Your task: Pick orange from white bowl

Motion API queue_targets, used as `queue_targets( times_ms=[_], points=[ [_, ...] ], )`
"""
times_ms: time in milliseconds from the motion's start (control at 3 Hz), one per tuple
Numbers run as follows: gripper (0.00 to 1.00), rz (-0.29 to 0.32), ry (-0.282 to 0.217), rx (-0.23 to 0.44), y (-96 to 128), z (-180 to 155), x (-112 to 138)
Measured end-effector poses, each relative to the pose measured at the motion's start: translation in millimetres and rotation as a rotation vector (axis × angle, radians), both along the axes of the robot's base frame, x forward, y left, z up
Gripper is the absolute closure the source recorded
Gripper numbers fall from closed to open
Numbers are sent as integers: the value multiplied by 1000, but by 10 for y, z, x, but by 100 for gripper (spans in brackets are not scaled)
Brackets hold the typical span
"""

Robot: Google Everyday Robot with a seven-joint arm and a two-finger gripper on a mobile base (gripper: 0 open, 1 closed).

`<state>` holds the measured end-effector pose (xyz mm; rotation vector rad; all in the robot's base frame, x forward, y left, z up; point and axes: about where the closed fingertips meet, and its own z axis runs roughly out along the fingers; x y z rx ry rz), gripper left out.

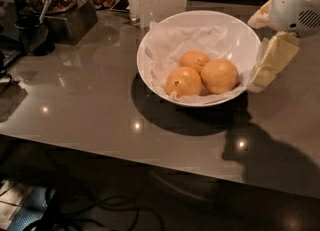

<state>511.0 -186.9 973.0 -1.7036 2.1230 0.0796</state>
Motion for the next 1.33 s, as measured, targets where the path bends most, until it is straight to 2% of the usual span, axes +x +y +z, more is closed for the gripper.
queue_targets(
  times_ms=[333, 667, 1000, 1333],
  points=[
    [23, 0, 0, 0, 1, 0, 1],
    [20, 0, 0, 0, 3, 0, 3],
    [10, 50, 24, 3, 170, -87, 127],
    [9, 99, 38, 10, 355, -141, 258]
  ],
)
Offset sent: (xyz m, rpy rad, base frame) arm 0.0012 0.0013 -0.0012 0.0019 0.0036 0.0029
